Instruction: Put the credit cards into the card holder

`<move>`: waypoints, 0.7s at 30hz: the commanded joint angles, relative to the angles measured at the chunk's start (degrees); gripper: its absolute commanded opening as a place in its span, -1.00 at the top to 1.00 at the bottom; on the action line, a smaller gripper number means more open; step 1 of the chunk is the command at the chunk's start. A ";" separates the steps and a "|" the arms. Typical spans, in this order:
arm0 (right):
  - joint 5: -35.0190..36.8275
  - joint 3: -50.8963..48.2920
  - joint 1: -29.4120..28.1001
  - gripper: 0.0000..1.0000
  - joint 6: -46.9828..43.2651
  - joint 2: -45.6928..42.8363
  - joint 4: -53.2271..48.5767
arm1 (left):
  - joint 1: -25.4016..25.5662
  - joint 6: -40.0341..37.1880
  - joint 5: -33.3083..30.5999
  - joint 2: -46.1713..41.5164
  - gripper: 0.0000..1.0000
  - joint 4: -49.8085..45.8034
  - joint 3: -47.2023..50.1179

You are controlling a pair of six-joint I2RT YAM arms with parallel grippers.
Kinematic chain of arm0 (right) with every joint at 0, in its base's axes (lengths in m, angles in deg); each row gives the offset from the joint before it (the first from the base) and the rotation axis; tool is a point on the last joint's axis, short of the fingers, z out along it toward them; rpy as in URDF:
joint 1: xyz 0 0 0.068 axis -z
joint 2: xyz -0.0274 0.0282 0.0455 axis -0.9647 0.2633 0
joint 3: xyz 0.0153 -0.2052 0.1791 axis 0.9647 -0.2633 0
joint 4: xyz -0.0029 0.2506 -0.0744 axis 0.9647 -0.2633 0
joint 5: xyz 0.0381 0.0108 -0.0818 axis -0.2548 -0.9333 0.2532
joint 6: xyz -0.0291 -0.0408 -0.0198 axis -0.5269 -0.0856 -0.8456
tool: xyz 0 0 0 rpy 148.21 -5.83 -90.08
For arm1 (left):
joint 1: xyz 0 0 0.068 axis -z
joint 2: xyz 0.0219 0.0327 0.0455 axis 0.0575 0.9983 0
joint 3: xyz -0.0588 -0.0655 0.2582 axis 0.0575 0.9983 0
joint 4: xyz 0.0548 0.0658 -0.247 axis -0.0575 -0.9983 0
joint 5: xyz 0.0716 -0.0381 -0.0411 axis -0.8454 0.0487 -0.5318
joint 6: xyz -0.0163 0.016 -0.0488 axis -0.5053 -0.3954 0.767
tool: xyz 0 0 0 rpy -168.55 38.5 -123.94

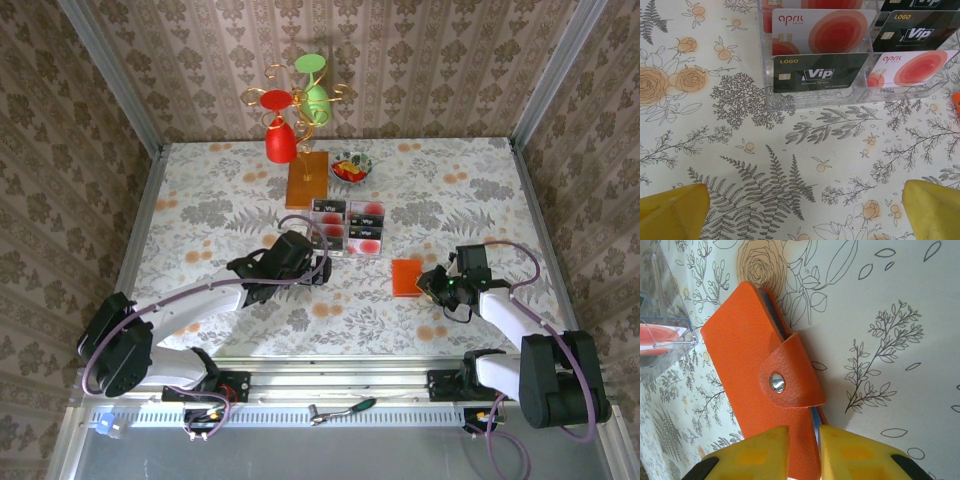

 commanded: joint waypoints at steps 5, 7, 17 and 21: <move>-1.91 -0.92 0.60 0.29 0.68 -1.55 -1.29 | 0.64 0.59 -0.16 0.37 -1.00 0.70 -2.29; -1.87 -1.30 0.71 0.31 0.61 -2.51 -1.59 | 0.71 0.59 -0.16 0.44 -1.00 0.73 -2.29; -2.17 -2.73 0.89 0.45 0.94 -0.08 1.54 | 1.07 0.28 -0.11 1.07 -1.00 -0.01 -3.26; -2.79 -2.75 0.89 0.69 1.21 0.65 2.59 | 1.21 0.42 -0.36 1.08 -1.00 0.17 -3.28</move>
